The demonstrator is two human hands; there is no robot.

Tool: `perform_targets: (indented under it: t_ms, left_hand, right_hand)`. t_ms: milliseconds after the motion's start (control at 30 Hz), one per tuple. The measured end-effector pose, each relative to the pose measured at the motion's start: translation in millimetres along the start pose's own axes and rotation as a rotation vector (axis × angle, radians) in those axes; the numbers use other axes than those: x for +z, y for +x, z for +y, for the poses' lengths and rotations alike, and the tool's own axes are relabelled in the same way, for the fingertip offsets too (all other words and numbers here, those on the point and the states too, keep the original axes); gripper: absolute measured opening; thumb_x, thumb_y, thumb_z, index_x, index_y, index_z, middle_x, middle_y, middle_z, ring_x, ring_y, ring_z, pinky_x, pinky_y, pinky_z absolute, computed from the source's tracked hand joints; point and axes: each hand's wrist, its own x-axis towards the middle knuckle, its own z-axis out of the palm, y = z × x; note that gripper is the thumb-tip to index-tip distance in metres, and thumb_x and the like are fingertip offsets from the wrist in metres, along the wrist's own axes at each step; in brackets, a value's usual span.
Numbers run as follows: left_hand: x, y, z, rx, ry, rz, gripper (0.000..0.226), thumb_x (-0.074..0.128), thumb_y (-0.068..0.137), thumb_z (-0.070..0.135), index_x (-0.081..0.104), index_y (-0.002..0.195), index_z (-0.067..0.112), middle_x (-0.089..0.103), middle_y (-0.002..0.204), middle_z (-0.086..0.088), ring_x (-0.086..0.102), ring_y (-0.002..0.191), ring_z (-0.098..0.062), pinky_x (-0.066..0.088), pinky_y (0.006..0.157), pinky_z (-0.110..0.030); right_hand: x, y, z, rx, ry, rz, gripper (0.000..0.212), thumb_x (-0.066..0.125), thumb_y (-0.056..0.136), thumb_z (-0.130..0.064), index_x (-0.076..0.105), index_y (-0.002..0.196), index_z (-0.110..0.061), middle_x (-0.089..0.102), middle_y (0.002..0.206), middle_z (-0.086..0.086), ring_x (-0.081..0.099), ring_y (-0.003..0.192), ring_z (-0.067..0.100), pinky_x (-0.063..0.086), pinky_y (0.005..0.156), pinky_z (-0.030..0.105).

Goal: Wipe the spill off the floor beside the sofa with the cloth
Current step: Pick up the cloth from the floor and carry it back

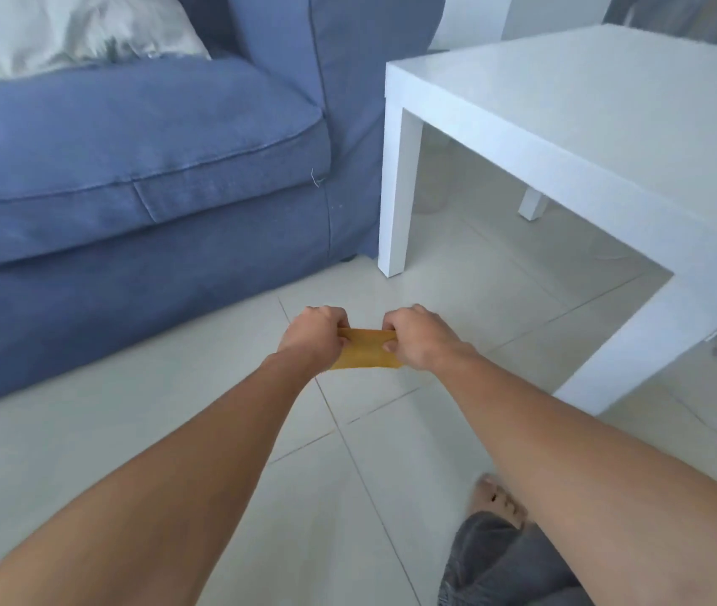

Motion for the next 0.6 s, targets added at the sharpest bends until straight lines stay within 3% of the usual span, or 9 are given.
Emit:
perform_targets:
  t_ms: [167, 267, 333, 533, 600]
  left_hand:
    - [-97, -26, 51, 0.095, -0.028, 0.197, 0.014, 0.058, 0.09, 0.011, 0.066, 0.099, 0.018, 0.06, 0.095, -0.004, 0.058, 0.088, -0.026, 0.047, 0.069, -0.034]
    - [-150, -44, 89, 0.184, -0.07, 0.294, 0.013, 0.059, 0.09, 0.011, 0.065, 0.1, 0.016, 0.061, 0.093, -0.003, 0.057, 0.087, -0.025, 0.045, 0.069, -0.034]
    - [-177, -54, 117, 0.248, -0.098, 0.341, 0.013, 0.058, 0.09, 0.01, 0.065, 0.1, 0.014, 0.059, 0.089, -0.003, 0.055, 0.085, -0.024, 0.04, 0.068, -0.032]
    - [-223, -73, 206, 0.407, -0.284, 0.351, 0.007, 0.058, 0.092, 0.011, 0.062, 0.097, 0.015, 0.058, 0.092, -0.002, 0.051, 0.088, -0.02, 0.038, 0.06, -0.022]
    - [-226, -73, 235, 0.45, -0.358, 0.311, 0.004, 0.061, 0.092, 0.014, 0.06, 0.094, 0.017, 0.058, 0.096, -0.003, 0.053, 0.09, -0.021, 0.045, 0.067, -0.024]
  right_hand:
    - [-99, -40, -16, -0.043, 0.105, 0.206, 0.01, 0.06, 0.091, -0.024, 0.063, 0.099, -0.019, 0.062, 0.099, 0.007, 0.063, 0.093, 0.032, 0.049, 0.073, 0.034]
    - [-164, -69, -20, -0.05, 0.169, 0.296, 0.007, 0.063, 0.091, -0.026, 0.059, 0.088, -0.02, 0.062, 0.101, 0.011, 0.06, 0.086, 0.03, 0.047, 0.072, 0.033]
    - [-202, -89, -16, -0.044, 0.188, 0.364, 0.011, 0.065, 0.09, -0.026, 0.064, 0.094, -0.016, 0.062, 0.103, 0.011, 0.061, 0.089, 0.03, 0.051, 0.078, 0.034]
    - [-295, -158, 22, 0.006, 0.317, 0.545, 0.011, 0.074, 0.083, -0.025, 0.069, 0.091, -0.019, 0.061, 0.092, 0.003, 0.057, 0.088, 0.022, 0.041, 0.069, 0.026]
    - [-316, -177, 43, 0.043, 0.335, 0.576, 0.015, 0.076, 0.082, -0.028, 0.07, 0.091, -0.019, 0.063, 0.094, 0.003, 0.056, 0.086, 0.02, 0.04, 0.061, 0.024]
